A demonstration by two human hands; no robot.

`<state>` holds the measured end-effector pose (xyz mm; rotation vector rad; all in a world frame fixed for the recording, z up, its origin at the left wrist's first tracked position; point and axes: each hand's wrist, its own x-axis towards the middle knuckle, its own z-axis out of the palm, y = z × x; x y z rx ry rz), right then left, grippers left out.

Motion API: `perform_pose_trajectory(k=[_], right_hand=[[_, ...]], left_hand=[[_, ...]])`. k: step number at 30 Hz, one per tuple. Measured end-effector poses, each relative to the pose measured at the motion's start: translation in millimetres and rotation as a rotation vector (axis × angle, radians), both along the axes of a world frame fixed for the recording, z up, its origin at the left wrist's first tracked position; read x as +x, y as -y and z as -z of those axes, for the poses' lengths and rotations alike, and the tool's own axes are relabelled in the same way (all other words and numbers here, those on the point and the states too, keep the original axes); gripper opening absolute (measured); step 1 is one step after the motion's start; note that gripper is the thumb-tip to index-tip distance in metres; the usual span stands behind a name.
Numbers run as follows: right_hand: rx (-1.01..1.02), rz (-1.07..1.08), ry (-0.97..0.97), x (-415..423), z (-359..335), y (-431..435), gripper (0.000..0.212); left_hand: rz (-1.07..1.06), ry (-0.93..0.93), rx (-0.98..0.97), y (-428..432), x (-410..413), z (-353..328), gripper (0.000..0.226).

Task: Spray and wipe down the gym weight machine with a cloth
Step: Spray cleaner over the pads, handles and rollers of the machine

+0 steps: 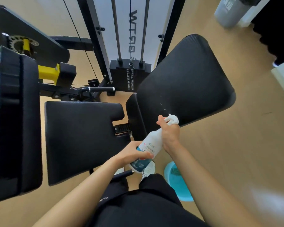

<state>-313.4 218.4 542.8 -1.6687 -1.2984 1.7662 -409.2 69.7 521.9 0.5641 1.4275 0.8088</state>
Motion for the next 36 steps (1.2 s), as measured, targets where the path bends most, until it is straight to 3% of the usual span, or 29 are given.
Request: perform_pose_trajectory(k=[3, 9, 15, 22, 26, 31, 36], right_hand=[[0.049, 0.096, 0.024, -5.9, -0.2, 10.5, 0.039], [0.154, 0.185, 0.015, -2.5, -16.0, 30.1, 0.035], [0.229, 0.297, 0.115, 8.7, -19.9, 37.9, 0.036], [0.002, 0.035, 0.131, -8.7, 7.4, 43.9, 0.026], [-0.123, -0.148, 0.055, -18.9, 24.4, 52.2, 0.03], [-0.09, -0.175, 0.216, -34.6, 45.4, 62.1, 0.027], [-0.084, -0.203, 0.307, -51.1, 58.2, 71.3, 0.019]], left_hand=[[0.077, 0.008, 0.041, 3.0, -12.1, 5.6, 0.027], [0.171, 0.055, 0.111, 8.8, -28.5, 7.5, 0.057], [0.288, 0.082, 0.162, 0.3, -27.7, 4.5, 0.047], [0.126, 0.167, 0.029, 33.5, -29.9, 29.0, 0.056], [0.041, 0.206, -0.035, 52.2, -46.5, 38.2, 0.043], [0.007, 0.202, -0.087, 70.4, -57.6, 52.0, 0.066], [-0.087, 0.264, -0.119, 86.4, -47.2, 64.4, 0.062]])
